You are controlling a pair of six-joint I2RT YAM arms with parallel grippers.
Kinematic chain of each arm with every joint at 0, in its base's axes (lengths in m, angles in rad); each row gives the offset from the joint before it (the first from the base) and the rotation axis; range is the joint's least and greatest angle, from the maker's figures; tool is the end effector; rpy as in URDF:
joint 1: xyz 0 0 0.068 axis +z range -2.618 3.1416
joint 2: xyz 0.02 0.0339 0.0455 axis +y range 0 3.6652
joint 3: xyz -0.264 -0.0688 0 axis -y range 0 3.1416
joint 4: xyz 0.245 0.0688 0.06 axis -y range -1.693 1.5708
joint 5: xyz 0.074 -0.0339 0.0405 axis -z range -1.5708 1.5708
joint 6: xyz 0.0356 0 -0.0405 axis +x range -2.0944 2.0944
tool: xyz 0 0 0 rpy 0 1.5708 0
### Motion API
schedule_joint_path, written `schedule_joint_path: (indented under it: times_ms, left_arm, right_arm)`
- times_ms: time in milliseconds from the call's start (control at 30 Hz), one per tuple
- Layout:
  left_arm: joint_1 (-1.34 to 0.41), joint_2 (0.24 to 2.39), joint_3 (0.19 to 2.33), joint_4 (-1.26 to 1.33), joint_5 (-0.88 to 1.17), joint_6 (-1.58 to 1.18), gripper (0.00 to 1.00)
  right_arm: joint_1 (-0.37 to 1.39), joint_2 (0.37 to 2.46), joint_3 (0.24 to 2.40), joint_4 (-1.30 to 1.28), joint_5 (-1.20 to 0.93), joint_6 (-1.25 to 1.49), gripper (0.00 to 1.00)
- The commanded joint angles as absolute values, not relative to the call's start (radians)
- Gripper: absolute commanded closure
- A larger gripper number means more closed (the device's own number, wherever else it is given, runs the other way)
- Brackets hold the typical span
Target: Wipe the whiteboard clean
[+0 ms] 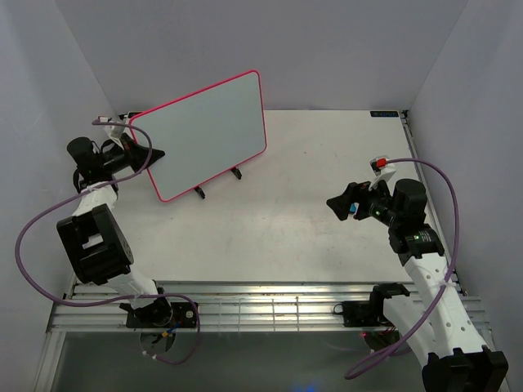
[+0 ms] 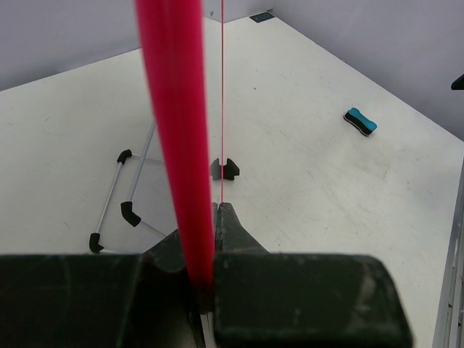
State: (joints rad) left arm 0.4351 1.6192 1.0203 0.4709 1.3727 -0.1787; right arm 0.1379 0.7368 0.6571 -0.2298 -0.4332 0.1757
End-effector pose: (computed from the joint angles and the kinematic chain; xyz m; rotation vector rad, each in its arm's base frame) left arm 0.3315 0.1156 0.2783 0.5251 1.5981 -0.9554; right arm 0.1710 0.0388 0.2988 -0.2656 1.8790 0.6209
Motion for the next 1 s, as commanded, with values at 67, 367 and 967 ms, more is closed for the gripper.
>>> schedule_joint_path:
  times_ms: [67, 367, 967]
  left_arm:
    - [0.460, 1.571, 1.049, 0.560, 1.400, -0.160, 1.00]
    - [0.482, 1.612, 1.023, 0.532, 1.408, -0.109, 1.00]
    - [0.512, 1.677, 0.956, 0.514, 1.373, -0.003, 0.91]
  right_arm:
    - [0.141, 0.718, 0.649, -0.184, -0.449, 0.179, 0.10]
    - [0.141, 0.712, 0.644, -0.184, -0.445, 0.183, 0.10]
    - [0.141, 0.721, 0.644, -0.176, -0.465, 0.184, 0.10]
